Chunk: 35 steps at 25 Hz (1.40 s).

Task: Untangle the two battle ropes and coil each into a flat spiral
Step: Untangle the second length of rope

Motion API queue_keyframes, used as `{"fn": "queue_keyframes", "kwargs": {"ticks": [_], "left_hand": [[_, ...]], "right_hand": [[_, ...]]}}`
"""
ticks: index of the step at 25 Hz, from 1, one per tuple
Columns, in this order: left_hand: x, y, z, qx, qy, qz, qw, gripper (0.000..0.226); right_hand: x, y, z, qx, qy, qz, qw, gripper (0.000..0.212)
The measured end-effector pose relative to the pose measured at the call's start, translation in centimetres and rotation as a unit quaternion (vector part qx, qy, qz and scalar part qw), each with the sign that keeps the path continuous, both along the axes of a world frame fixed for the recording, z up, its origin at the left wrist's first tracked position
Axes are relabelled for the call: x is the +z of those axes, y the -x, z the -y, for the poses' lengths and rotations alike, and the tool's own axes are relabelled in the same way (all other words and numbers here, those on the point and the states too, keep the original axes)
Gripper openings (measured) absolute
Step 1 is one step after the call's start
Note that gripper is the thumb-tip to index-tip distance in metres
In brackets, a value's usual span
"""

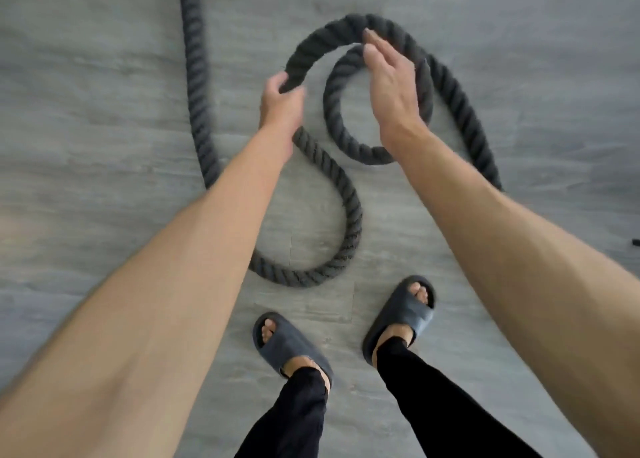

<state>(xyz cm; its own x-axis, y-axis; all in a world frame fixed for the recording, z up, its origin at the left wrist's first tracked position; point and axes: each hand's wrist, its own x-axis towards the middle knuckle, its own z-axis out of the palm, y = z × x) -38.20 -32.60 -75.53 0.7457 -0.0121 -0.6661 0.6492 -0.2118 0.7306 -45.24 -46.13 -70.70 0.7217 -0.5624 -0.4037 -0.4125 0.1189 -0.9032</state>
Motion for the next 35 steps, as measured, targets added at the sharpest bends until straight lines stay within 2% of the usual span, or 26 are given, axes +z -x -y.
{"fn": "queue_keyframes", "kwargs": {"ticks": [2,4,7,8,10,12,15,16,18,20,22,23,24,25,27,28,29,30,31,32,35], "left_hand": [[1.0,0.6,1.2,-0.111,-0.12,0.02,0.986,0.045],[0.5,3.4,1.2,-0.186,-0.193,-0.01,0.963,0.03],[-3.3,7.3,1.0,-0.281,-0.258,-0.054,0.923,0.021],[-4.8,8.3,1.1,-0.299,-0.275,-0.051,0.912,0.025],[-8.6,9.6,2.3,-0.337,-0.306,-0.001,0.89,0.037],[-12.4,10.0,4.4,-0.4,-0.335,0.103,0.847,0.046],[-18.0,8.7,8.0,-0.508,-0.398,0.254,0.721,0.064],[-19.8,7.9,9.5,-0.538,-0.412,0.281,0.679,0.07],[-23.2,6.1,12.0,-0.585,-0.423,0.312,0.618,0.08],[-25.8,4.8,14.0,-0.616,-0.43,0.363,0.552,0.074],[-27.2,4.1,15.1,-0.64,-0.425,0.368,0.524,0.064],[-27.6,4.2,15.5,-0.641,-0.417,0.363,0.532,0.062],[-27.6,4.5,16.0,-0.625,-0.391,0.362,0.57,0.058],[-26.9,5.0,17.0,-0.589,-0.338,0.359,0.641,0.053],[-23.4,5.6,21.0,-0.432,-0.154,0.299,0.837,0.047],[-21.1,5.2,23.9,-0.314,-0.06,0.23,0.919,0.05],[-18.7,4.3,26.7,-0.195,0.013,0.152,0.969,0.056],[-16.1,3.1,29.0,-0.093,0.076,0.086,0.989,0.062],[-14.2,1.7,30.9,-0.02,0.131,0.034,0.991,0.065],[-12.8,0.4,32.2,0.036,0.185,-0.007,0.982,0.066],[-11.4,-1.8,30.7,0.121,0.281,-0.062,0.95,0.061]], "right_hand": [[0.9,-1.5,2.8,0.046,0.075,-0.046,0.995,0.036],[-1.0,1.2,4.3,0.045,0.104,-0.135,0.984,0.032],[-7.5,9.7,4.9,0.06,0.072,-0.313,0.945,0.032],[-9.9,12.6,5.4,0.055,0.055,-0.363,0.929,0.036],[-14.8,17.3,6.8,0.037,0.058,-0.427,0.902,0.046],[-19.0,19.7,8.5,0.033,0.122,-0.464,0.877,0.051],[-25.2,19.3,10.7,0.056,0.228,-0.411,0.881,0.046],[-26.8,18.4,11.4,0.06,0.253,-0.379,0.888,0.042],[-29.4,15.8,12.5,0.059,0.287,-0.311,0.904,0.035],[-31.3,13.1,12.8,0.043,0.284,-0.249,0.925,0.026],[-33.1,10.7,13.1,-0.034,0.22,-0.254,0.941,0.018],[-34.0,9.8,13.1,-0.066,0.175,-0.261,0.947,0.019],[-34.5,9.1,12.8,-0.099,0.127,-0.259,0.952,0.024],[-35.0,8.6,12.4,-0.134,0.063,-0.242,0.959,0.032],[-34.8,7.1,11.5,-0.177,-0.17,-0.187,0.951,0.046],[-34.4,6.5,11.5,-0.178,-0.306,-0.14,0.925,0.06],[-33.8,6.0,11.7,-0.167,-0.418,-0.083,0.889,0.077],[-33.2,5.6,12.2,-0.166,-0.493,-0.022,0.853,0.091],[-32.2,5.2,13.1,-0.177,-0.534,0.027,0.826,0.096],[-31.3,4.7,14.4,-0.199,-0.553,0.075,0.805,0.092],[-27.4,2.3,17.9,-0.295,-0.505,0.108,0.804,0.051]]}}
